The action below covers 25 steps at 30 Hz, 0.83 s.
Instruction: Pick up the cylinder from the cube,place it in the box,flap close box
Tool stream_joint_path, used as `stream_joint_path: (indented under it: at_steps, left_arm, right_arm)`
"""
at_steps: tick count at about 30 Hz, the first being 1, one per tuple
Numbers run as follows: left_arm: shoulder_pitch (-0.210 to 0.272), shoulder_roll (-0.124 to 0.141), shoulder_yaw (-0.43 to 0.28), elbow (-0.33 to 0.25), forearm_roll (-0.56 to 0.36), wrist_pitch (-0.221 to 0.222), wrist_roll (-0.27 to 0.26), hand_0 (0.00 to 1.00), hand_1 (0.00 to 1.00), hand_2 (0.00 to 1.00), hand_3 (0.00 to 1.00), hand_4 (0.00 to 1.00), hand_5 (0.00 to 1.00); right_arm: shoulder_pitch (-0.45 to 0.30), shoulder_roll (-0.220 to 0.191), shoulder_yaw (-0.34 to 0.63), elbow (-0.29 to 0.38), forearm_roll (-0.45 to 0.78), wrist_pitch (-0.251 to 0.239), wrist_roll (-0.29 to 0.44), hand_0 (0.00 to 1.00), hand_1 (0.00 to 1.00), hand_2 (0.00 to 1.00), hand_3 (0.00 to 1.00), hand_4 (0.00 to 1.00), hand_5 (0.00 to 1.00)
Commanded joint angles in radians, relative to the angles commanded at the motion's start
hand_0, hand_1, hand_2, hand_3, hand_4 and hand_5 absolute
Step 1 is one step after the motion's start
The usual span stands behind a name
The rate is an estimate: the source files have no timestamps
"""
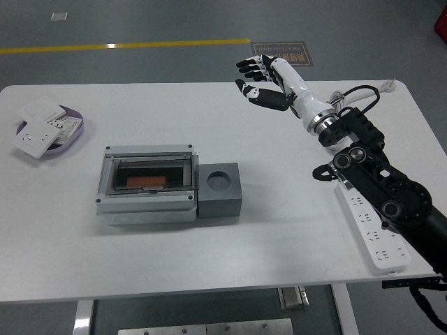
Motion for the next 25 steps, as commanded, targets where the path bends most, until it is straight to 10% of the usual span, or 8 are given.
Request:
stream_joint_path:
  at_steps: [25]
  left_arm:
    - [-0.025, 0.011, 0.007, 0.0, -0.003, -0.003, -0.01, 0.604, 0.587, 0.59, 0.585, 0.64, 0.202]
  right_arm:
    - [-0.136, -0.061, 0.137, 0.053, 0.034, -0.039, 0.135, 0.796, 0.748, 0.752, 0.724, 0.648, 0.317]
